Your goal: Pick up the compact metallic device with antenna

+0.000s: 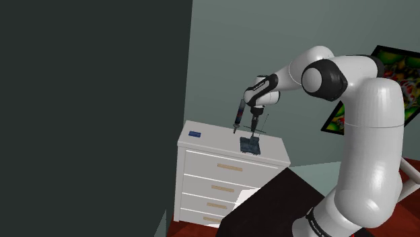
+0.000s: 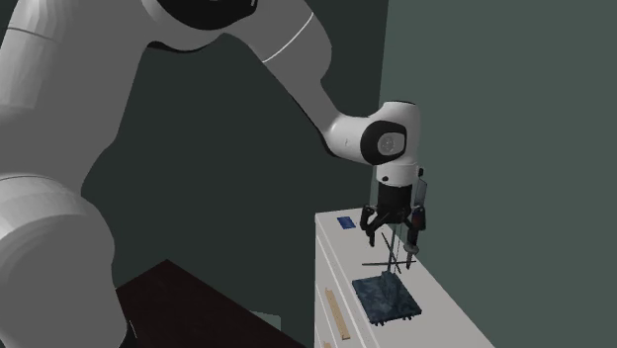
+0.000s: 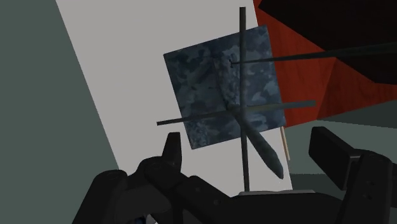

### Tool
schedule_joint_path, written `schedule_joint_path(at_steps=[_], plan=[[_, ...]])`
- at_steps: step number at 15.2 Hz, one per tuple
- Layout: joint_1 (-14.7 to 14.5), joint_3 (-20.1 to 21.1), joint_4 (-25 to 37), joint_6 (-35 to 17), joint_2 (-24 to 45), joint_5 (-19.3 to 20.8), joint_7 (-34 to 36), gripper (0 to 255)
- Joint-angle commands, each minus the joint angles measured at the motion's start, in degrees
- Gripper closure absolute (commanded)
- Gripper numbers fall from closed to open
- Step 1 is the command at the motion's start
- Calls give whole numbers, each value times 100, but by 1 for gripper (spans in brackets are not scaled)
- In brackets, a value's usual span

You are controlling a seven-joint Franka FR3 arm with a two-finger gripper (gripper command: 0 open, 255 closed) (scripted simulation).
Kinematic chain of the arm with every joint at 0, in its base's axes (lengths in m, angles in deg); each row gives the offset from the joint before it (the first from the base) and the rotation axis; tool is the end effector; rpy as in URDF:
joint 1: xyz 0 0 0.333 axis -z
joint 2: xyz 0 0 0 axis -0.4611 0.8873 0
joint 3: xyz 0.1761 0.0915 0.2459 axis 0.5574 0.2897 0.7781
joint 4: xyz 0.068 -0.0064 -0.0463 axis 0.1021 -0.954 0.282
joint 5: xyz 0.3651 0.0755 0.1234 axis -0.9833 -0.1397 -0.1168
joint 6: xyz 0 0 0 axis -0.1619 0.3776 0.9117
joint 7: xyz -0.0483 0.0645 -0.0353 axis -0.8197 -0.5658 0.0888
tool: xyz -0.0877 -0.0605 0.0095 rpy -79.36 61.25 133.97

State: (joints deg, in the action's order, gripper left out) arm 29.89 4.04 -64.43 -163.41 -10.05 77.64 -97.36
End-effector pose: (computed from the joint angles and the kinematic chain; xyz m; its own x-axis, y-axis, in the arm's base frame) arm 0.5592 -0.2507 0.2323 0.8350 0.5329 -0.1369 0.5391 -0.8422 0.0097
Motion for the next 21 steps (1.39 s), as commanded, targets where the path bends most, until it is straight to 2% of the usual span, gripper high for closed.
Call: schedule_joint_path(at_steps=[1, 4, 5, 14, 21], plan=[[20, 34, 1, -104, 108, -43, -13, 0], [42, 62, 2, -191, 199, -78, -27, 0], [47, 63, 12, -187, 205, -80, -31, 255], [42, 62, 3, -190, 199, -78, -27, 255], [-51, -56, 19, 204, -194, 80, 35, 255]])
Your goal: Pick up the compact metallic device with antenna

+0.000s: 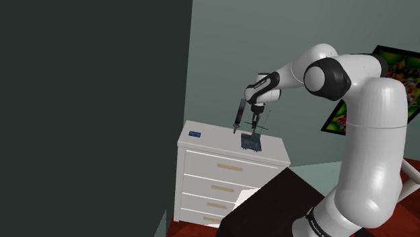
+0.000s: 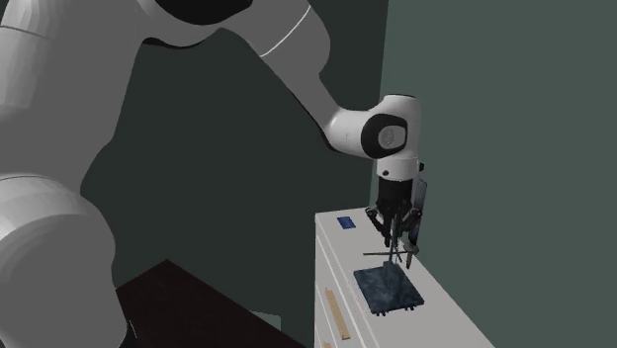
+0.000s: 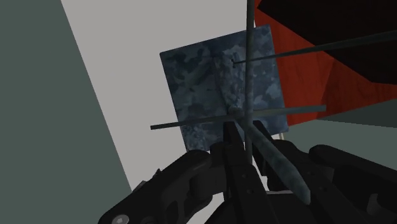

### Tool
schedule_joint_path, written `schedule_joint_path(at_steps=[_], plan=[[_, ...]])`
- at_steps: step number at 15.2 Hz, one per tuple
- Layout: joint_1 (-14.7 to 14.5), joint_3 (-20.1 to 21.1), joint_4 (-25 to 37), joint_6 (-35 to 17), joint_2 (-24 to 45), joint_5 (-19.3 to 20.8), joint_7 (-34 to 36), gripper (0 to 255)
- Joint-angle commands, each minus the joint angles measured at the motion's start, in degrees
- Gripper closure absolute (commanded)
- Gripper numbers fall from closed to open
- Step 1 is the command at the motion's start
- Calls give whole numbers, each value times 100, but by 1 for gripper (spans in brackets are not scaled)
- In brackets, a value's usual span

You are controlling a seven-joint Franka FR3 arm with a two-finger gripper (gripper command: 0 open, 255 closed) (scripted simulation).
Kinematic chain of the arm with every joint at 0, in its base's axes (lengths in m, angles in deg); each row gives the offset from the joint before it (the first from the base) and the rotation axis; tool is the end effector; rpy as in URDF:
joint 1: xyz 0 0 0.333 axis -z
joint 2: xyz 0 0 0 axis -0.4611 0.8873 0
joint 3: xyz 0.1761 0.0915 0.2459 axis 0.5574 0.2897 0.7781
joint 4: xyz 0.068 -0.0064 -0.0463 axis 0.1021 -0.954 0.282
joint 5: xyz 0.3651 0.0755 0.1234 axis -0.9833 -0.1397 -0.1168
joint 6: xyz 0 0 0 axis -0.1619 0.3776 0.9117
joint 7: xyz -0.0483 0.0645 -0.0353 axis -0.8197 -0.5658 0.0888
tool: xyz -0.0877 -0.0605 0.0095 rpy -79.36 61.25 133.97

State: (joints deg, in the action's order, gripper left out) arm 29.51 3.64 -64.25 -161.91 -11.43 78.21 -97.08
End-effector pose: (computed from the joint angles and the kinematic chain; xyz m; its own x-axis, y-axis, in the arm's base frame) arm 0.5599 -0.2501 0.2459 0.8349 0.5331 -0.1368 0.5393 -0.8421 0.0098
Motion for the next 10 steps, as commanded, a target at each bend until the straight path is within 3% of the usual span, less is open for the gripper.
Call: schedule_joint_path(at_steps=[1, 10], plan=[[-24, -32, 9, 111, -110, 45, 16, 255], [-101, -127, 98, 542, -471, 201, 76, 255]])
